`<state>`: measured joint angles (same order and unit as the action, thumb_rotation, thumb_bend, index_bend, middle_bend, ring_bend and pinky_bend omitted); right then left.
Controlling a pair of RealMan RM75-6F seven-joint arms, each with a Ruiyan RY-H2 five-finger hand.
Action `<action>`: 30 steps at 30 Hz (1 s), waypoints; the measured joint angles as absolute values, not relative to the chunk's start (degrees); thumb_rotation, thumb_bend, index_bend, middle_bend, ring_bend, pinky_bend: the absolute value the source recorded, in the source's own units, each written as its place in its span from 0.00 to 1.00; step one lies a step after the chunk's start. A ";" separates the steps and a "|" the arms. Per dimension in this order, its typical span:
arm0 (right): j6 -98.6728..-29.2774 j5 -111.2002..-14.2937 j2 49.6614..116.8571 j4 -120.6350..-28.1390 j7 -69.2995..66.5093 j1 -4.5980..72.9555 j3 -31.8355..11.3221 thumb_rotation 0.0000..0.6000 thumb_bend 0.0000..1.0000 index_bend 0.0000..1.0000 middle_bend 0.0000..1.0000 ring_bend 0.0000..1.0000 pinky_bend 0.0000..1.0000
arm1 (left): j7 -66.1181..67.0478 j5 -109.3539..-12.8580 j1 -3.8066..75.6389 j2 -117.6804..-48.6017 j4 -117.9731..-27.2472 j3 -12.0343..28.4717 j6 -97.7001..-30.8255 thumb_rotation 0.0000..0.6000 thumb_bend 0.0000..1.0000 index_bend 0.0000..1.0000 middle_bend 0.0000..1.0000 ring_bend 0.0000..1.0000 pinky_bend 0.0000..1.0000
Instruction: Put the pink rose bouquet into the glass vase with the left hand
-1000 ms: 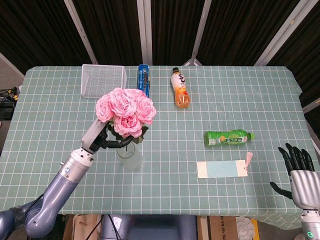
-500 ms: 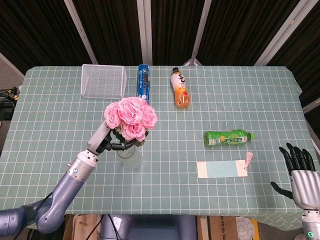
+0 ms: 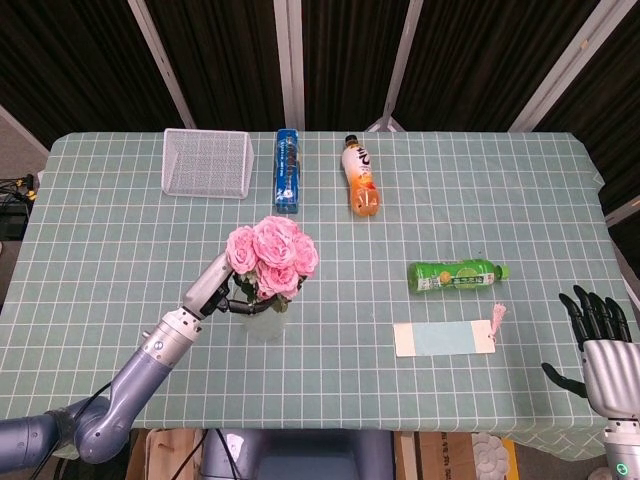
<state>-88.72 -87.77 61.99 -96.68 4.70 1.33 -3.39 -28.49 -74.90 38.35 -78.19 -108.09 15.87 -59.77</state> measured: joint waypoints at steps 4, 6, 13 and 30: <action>-88.82 -87.91 61.98 -96.72 4.55 1.30 -3.36 1.00 0.15 0.12 0.04 0.00 0.00 | -30.93 -76.90 38.43 -76.68 -107.51 14.79 -57.88 1.00 0.27 0.23 0.13 0.00 0.10; -88.81 -87.99 62.00 -96.75 4.44 1.31 -3.35 1.00 0.15 0.12 0.04 0.00 0.00 | -32.68 -77.99 38.59 -75.31 -107.23 14.15 -56.26 1.00 0.27 0.23 0.12 0.00 0.09; -88.99 -88.25 62.17 -96.78 4.60 1.29 -3.30 1.00 0.15 0.12 0.04 0.00 0.00 | -37.48 -82.29 38.51 -70.65 -106.15 12.06 -54.00 1.00 0.25 0.22 0.12 0.00 0.08; -88.79 -88.21 62.73 -96.60 5.44 1.40 -3.31 1.00 0.15 0.12 0.04 0.00 0.00 | -32.36 -85.11 36.74 -59.79 -106.79 8.65 -53.71 1.00 0.12 0.14 0.07 0.00 0.02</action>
<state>-88.79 -88.21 62.73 -96.60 5.44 1.40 -3.31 -32.36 -85.11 36.74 -59.79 -106.79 8.65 -53.71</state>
